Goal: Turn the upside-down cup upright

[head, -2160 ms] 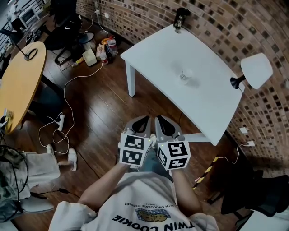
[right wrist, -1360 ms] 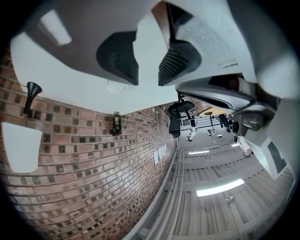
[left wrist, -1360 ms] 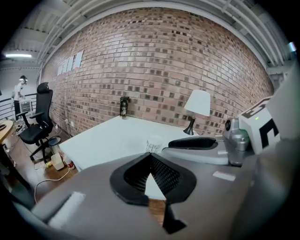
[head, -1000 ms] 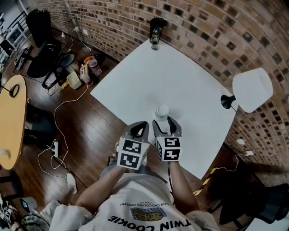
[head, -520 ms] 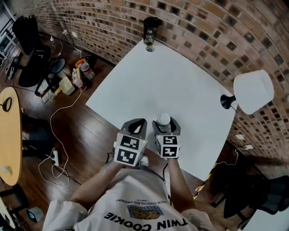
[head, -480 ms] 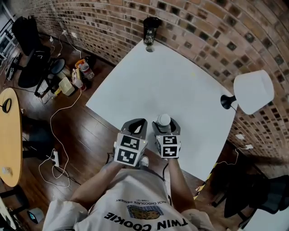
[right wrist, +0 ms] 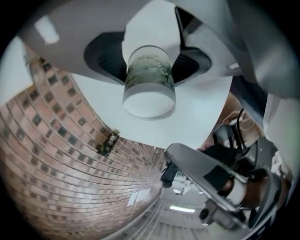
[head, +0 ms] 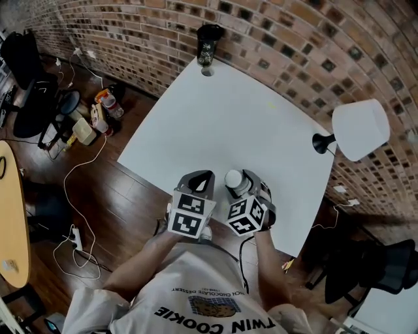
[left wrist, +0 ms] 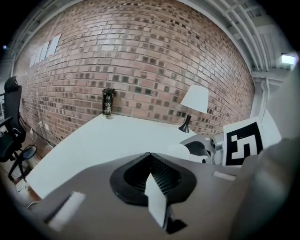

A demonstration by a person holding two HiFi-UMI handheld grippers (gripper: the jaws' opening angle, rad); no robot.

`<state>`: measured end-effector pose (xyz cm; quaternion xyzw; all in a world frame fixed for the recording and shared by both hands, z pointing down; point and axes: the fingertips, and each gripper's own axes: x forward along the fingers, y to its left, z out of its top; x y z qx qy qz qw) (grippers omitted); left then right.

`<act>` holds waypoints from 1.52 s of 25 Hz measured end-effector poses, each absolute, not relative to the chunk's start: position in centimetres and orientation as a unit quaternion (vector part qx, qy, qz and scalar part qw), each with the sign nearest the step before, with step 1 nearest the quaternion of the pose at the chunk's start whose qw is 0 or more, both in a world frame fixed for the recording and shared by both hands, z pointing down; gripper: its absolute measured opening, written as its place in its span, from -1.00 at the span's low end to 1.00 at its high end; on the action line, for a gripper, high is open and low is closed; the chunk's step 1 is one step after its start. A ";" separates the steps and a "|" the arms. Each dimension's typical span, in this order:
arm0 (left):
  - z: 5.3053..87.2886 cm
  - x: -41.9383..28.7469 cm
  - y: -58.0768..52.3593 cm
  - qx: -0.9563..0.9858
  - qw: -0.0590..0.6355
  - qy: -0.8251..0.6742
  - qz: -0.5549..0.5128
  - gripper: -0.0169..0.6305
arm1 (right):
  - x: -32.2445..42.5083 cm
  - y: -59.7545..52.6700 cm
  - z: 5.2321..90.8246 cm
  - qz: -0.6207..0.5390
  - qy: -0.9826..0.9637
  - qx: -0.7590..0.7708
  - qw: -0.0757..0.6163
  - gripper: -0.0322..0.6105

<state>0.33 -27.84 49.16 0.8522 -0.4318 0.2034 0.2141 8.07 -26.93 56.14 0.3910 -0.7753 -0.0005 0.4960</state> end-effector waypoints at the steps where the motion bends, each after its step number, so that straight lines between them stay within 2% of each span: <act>1: 49.2 0.3 -28.0 0.853 0.216 -0.430 0.201 -0.94 | 8.3 -26.7 56.1 -0.027 -0.764 0.364 0.532 0.05; 6: 49.1 0.1 -28.6 0.857 0.226 -0.423 0.190 -0.94 | 10.2 -25.7 57.3 -0.119 -0.669 0.250 0.690 0.05; 12: 49.1 -1.0 -29.0 0.855 0.231 -0.427 0.183 -0.94 | 12.2 -26.4 58.7 -0.124 -0.567 0.207 0.788 0.05; 15: 49.2 -1.8 -29.1 0.852 0.233 -0.433 0.181 -0.94 | 12.2 -26.9 59.4 -0.118 -0.541 0.187 0.812 0.05; 31: 49.9 -4.0 -28.6 0.840 0.246 -0.448 0.179 -0.94 | 9.6 -28.1 59.9 -0.125 -0.587 0.224 0.768 0.05; 38: 49.6 -3.0 -28.6 0.844 0.254 -0.439 0.176 -0.94 | 9.1 -28.0 58.5 -0.119 -0.639 0.267 0.712 0.06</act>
